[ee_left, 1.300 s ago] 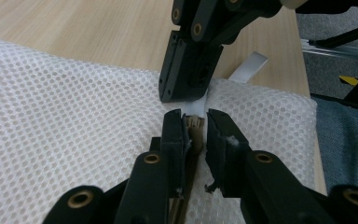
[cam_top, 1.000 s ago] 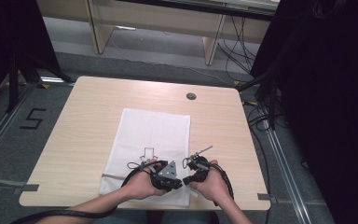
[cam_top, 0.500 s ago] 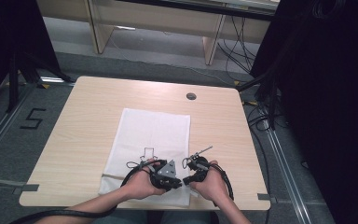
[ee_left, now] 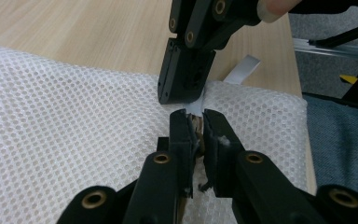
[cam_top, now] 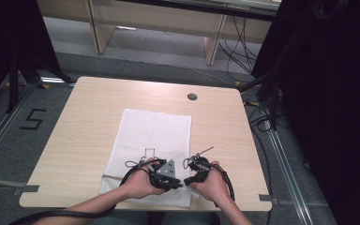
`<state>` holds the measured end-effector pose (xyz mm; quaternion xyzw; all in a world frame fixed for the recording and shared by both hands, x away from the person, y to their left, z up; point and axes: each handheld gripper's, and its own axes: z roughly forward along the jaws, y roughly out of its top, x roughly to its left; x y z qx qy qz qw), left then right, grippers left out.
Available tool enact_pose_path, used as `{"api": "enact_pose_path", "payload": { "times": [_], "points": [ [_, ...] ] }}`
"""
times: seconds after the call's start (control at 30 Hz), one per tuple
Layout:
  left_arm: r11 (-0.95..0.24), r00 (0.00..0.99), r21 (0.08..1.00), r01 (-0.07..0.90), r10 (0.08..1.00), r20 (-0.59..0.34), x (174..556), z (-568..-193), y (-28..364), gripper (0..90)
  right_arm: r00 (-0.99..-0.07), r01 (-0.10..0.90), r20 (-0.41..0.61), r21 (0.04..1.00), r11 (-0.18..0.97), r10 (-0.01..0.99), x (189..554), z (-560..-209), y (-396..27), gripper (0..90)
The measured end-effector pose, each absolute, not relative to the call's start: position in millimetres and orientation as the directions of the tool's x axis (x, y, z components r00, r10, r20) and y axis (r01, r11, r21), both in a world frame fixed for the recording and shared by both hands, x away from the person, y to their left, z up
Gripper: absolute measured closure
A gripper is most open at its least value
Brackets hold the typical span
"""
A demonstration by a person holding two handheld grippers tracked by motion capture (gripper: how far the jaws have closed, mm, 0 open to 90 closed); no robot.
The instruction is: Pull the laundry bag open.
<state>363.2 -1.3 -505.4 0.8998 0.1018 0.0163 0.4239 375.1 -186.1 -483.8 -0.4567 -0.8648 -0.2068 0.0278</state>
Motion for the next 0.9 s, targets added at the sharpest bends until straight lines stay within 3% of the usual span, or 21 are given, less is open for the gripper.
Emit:
{"api": "enact_pose_path", "payload": {
  "times": [0.9],
  "points": [
    [-0.617,0.977,0.766,0.183,0.2,-0.072,363.2,-499.9,12.1,82.2,-0.59,0.796,0.224,0.324,0.512,0.776,374.6,-482.9,-184.4,90.0]
  ]
}}
